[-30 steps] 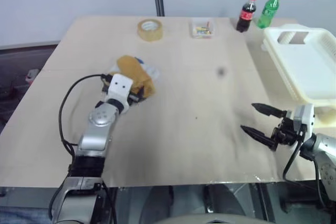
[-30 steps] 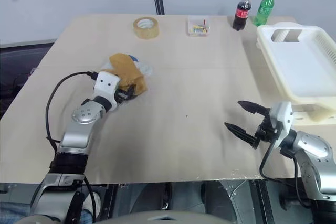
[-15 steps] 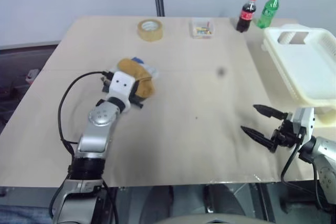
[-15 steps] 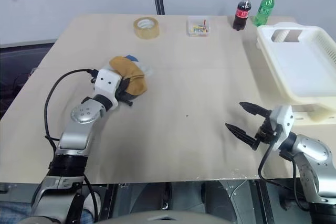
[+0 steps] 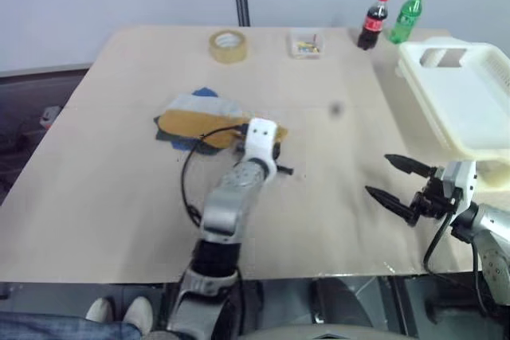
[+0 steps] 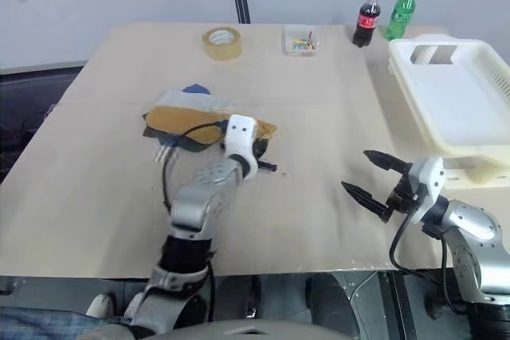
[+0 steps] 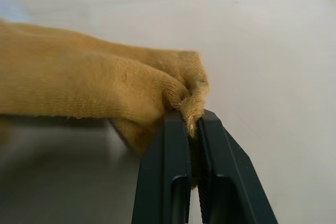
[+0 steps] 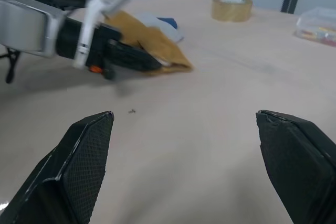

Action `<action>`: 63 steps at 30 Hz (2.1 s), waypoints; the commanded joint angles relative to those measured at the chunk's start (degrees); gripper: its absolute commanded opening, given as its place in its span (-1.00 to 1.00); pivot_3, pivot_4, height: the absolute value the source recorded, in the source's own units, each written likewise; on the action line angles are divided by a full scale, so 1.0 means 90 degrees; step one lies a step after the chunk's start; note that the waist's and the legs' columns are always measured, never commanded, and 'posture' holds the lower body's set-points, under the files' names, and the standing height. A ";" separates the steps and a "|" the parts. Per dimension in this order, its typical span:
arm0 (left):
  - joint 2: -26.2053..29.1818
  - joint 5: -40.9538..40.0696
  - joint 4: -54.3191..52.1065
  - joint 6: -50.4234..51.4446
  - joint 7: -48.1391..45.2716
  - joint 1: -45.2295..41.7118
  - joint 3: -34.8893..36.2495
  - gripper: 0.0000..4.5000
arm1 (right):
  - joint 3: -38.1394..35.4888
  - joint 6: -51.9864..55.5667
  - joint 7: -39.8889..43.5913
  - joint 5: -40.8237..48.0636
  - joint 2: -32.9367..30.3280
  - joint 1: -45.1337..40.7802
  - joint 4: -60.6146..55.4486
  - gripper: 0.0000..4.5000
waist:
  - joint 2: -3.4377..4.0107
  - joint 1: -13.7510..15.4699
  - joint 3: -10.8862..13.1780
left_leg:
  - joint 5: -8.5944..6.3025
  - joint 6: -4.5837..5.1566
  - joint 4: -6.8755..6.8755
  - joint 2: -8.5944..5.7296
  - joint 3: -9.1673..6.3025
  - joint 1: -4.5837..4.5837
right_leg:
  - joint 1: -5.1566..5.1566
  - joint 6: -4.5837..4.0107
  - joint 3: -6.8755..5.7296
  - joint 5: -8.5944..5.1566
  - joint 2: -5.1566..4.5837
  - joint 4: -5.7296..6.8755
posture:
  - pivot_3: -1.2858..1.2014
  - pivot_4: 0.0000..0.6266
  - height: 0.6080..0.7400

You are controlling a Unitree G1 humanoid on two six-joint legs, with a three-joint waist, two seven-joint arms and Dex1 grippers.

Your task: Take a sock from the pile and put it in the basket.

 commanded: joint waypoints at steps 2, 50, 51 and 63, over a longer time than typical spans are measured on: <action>-0.0479 -0.0172 0.1240 -0.0309 -0.0113 -0.0587 -0.0139 -0.98 | -0.0054 -0.0132 -0.0081 0.0007 0.0055 -0.0050 -0.0119 1.00 | 0.0001 0.0018 -0.0001 | 0.0000 0.0000 0.0000 -0.0004 0.0004 -0.0002 | 0.0001 0.0000 -0.0003 0.0000 0.0000 -0.0004 | 0.03 -0.52 1.00; 0.3900 -0.2249 -0.0640 -0.3561 -0.5267 0.1268 0.1019 0.25 | 0.1785 0.2883 -0.3148 -0.1524 0.1445 -0.2809 0.1180 0.74 | 0.0022 0.0011 0.0007 | 0.0005 -0.0006 -0.0001 0.0003 0.0016 -0.0102 | -0.0114 -0.0001 0.0014 0.0002 -0.0009 0.0007 | 0.03 -0.52 1.00; 0.3919 -0.2289 -0.0740 -0.3639 -0.5277 0.1430 0.1078 0.25 | 0.1825 0.2882 -0.3137 -0.1585 0.1423 -0.2812 0.1197 0.58 | 0.0022 -0.0003 0.0007 | 0.0005 -0.0006 -0.0002 0.0004 0.0016 -0.0102 | -0.0114 -0.0001 0.0014 0.0002 -0.0009 0.0006 | 0.03 -0.52 1.00; 0.3766 -0.2744 -0.2019 -0.4247 -0.4830 0.3375 0.1871 0.25 | 0.1706 0.2637 -0.2821 -0.1603 0.1341 -0.2799 0.1308 -0.96 | 0.0022 -0.0028 0.0007 | 0.0004 -0.0005 -0.0005 0.0015 0.0019 -0.0096 | -0.0116 -0.0001 0.0019 0.0003 -0.0008 0.0015 | 0.03 -0.52 1.00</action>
